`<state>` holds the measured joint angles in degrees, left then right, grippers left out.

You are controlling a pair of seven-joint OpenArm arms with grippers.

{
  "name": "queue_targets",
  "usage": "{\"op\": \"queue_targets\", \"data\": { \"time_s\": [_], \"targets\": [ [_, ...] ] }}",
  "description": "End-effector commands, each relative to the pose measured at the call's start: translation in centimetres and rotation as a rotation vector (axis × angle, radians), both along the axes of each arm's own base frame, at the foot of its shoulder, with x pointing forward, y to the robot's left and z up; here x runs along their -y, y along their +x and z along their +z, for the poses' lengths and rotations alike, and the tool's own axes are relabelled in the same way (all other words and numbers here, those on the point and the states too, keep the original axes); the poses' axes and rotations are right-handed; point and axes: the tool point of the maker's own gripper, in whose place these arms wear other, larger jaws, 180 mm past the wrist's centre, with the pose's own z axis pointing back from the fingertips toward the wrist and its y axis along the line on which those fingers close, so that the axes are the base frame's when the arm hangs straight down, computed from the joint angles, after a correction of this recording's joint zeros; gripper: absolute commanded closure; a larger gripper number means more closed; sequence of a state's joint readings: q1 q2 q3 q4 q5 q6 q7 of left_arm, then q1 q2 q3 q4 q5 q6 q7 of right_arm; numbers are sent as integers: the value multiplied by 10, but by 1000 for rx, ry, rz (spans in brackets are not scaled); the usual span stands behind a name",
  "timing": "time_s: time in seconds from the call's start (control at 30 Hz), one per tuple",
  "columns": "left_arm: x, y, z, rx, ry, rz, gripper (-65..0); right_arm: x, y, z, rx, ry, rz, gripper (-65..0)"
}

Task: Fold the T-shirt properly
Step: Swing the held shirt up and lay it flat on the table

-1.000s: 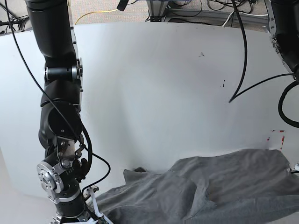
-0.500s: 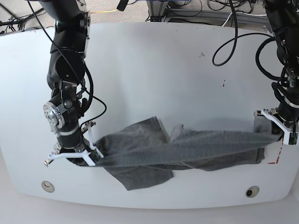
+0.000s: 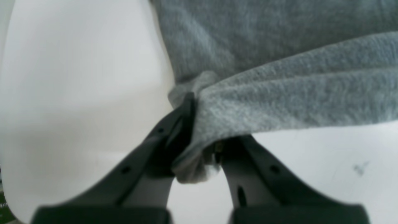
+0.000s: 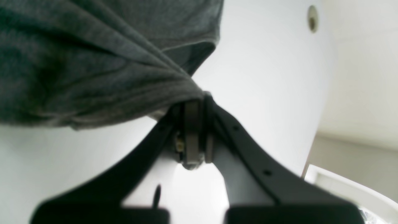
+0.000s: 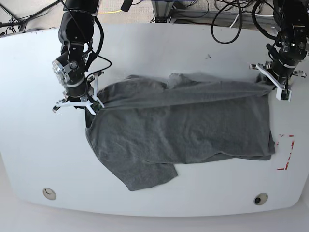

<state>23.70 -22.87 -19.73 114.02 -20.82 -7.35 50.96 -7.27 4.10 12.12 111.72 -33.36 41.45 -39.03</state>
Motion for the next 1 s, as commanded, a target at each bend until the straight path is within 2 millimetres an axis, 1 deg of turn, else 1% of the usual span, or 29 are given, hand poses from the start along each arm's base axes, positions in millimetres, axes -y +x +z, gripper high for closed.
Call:
{"op": "queue_targets", "data": {
  "time_s": [0.0,0.1,0.17,0.3,0.4,0.47,0.6,0.7,0.83,0.9,0.97],
  "targets": [
    [-12,-10,1,-14,51,18,0,16,-6,4,6,-55,-41,0],
    [-12,-25,-9,-60,51,17,0,16,-19,-7,-34,-55,-40,0],
    [-12,-31,-13,-77,52,16,0,15,-26,-13,-52,-49,-40,0],
    [-13,-33,-13,-81,52,20,0,5,-30,-18,-61,18,-30,0],
    [-22,-29,-6,-56,63,44,0,12,-28,-15,-38,69,-62,0],
    [-25,-16,5,-10,65,56,0,11,-18,-6,-4,97,-67,0],
    [-25,5,21,56,62,58,0,8,1,10,56,133,-55,0],
    [-27,30,43,142,61,65,0,6,19,28,113,141,-45,0],
    [-27,61,76,258,57,68,0,5,49,63,215,142,-37,0],
    [-27,80,101,338,54,71,0,6,66,85,277,142,-33,0],
    [-25,94,121,399,51,69,0,7,79,105,330,140,-30,0]
  ]
}}
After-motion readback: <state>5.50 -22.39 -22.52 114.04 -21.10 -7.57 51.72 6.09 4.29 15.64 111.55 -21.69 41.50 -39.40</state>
